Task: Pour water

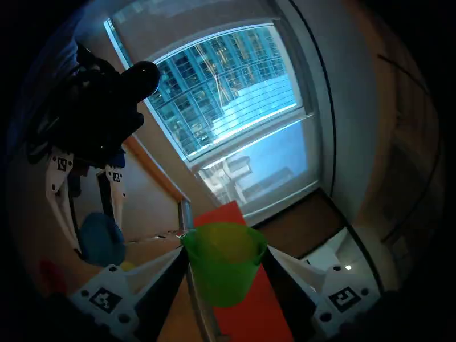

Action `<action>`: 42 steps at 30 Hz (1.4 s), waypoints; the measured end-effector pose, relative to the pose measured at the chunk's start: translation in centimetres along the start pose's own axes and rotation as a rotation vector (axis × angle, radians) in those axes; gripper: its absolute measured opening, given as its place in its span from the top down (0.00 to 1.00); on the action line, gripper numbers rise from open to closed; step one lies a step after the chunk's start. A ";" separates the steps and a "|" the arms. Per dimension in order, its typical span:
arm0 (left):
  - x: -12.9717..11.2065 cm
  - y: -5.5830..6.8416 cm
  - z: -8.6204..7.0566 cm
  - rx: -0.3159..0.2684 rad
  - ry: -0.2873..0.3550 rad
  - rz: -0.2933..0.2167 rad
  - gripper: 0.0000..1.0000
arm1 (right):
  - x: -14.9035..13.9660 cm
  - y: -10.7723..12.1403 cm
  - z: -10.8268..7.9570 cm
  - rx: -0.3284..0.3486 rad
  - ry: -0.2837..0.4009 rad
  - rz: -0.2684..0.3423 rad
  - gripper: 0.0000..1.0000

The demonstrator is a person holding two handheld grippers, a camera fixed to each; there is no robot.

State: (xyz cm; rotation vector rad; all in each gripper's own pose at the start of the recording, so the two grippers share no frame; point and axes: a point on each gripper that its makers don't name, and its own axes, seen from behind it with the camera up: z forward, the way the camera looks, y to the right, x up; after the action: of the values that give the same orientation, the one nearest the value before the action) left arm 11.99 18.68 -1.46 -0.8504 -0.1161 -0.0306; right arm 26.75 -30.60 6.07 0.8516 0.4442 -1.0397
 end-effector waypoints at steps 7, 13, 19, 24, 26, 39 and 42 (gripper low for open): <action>0.0 0.0 0.1 -0.002 -0.001 -0.001 0.14 | 0.0 0.4 0.1 -0.009 -0.001 -0.031 0.10; 0.0 0.1 0.2 -0.004 -0.002 0.000 0.14 | 0.0 0.8 0.1 -0.017 -0.002 -0.055 0.10; 0.0 0.3 0.2 -0.007 -0.003 0.001 0.14 | -0.1 0.9 0.2 -0.022 -0.006 -0.082 0.10; 0.0 0.3 0.3 -0.005 -0.004 0.002 0.14 | 0.0 1.0 0.2 -0.026 -0.007 -0.104 0.10; 0.0 0.4 0.3 -0.007 -0.004 0.001 0.14 | 0.0 1.1 0.2 -0.030 -0.008 -0.113 0.10; -0.2 0.5 0.4 -0.012 -0.007 0.001 0.14 | 0.1 2.1 0.2 -0.051 -0.010 -0.163 0.10; -0.2 0.5 0.4 -0.011 -0.007 0.002 0.14 | 0.1 2.2 0.2 -0.053 -0.011 -0.175 0.10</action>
State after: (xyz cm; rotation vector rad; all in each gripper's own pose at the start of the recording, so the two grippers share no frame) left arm 11.84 19.31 -1.62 -0.8620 -0.1223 -0.0265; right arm 28.71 -30.30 6.98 0.7694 0.5419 -1.1876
